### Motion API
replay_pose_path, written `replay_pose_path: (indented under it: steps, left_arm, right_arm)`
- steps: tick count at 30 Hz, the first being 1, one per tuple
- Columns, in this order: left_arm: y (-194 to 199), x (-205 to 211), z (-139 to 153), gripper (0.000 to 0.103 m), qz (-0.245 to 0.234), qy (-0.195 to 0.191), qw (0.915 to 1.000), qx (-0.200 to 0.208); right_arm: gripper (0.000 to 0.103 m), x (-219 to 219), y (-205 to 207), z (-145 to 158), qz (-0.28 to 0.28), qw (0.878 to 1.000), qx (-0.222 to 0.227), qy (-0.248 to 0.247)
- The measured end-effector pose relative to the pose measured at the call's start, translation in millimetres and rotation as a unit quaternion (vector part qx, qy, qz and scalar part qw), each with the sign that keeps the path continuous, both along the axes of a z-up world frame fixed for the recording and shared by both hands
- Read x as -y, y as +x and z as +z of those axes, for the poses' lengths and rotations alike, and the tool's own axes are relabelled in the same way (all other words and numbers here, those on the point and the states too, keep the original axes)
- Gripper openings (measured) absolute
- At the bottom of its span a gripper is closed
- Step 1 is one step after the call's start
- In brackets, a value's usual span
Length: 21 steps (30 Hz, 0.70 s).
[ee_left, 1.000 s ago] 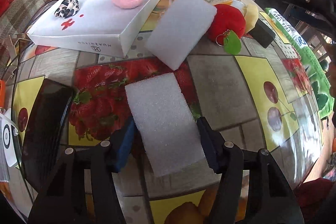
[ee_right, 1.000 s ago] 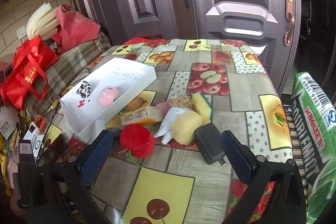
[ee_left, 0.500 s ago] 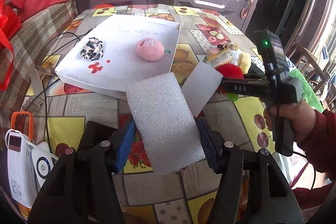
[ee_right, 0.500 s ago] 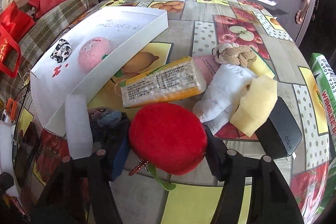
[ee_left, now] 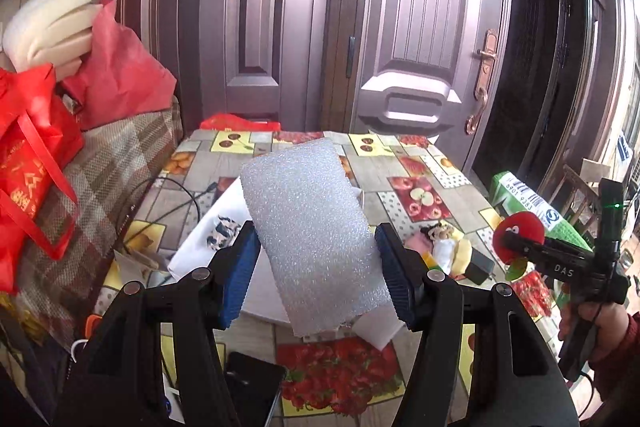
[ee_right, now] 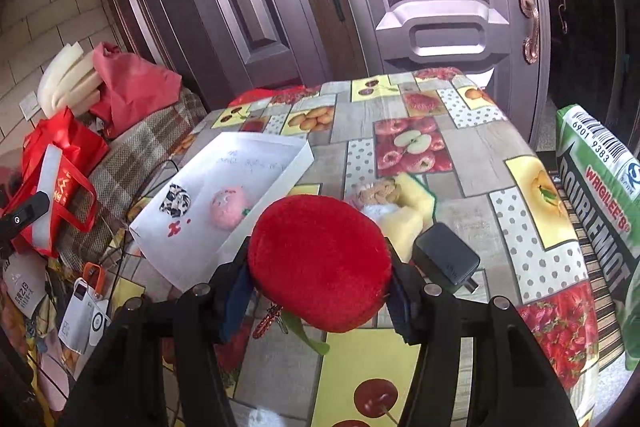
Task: Organize soft objects
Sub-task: 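Lift the foam block with the left gripper while the right grasps the red apple plush, then lower the foam block and apple plush into the white box and release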
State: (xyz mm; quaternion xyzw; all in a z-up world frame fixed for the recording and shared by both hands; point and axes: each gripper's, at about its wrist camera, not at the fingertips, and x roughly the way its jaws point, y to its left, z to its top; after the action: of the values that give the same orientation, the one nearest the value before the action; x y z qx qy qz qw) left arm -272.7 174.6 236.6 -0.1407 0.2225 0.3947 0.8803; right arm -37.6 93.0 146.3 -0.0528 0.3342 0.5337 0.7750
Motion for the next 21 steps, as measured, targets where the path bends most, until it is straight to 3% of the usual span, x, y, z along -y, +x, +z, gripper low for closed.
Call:
replay_pose_path:
  steps: [5, 12, 16, 21]
  left_arm:
    - [-17.2, -5.6, 53.3, 0.059, 0.032, 0.065, 0.9972, 0.021]
    - [-22.9, -10.9, 106.0, 0.06, 0.065, 0.129, 0.9888, 0.038]
    - [-27.1, -13.5, 110.4, 0.06, 0.07, 0.138, 0.9872, 0.042]
    - [-28.3, -18.1, 107.9, 0.06, 0.072, 0.132, 0.9879, 0.041]
  right_arm:
    - [0.058, 13.5, -3.4, 79.3, -0.009, 0.992, 0.064, 0.104]
    - [0.058, 13.8, -26.9, 165.4, 0.004, 0.967, 0.132, 0.219]
    - [0.058, 13.6, -36.9, 186.7, 0.012, 0.955, 0.135, 0.263]
    - [0.058, 6.8, -45.8, 188.7, 0.021, 0.952, 0.13, 0.277]
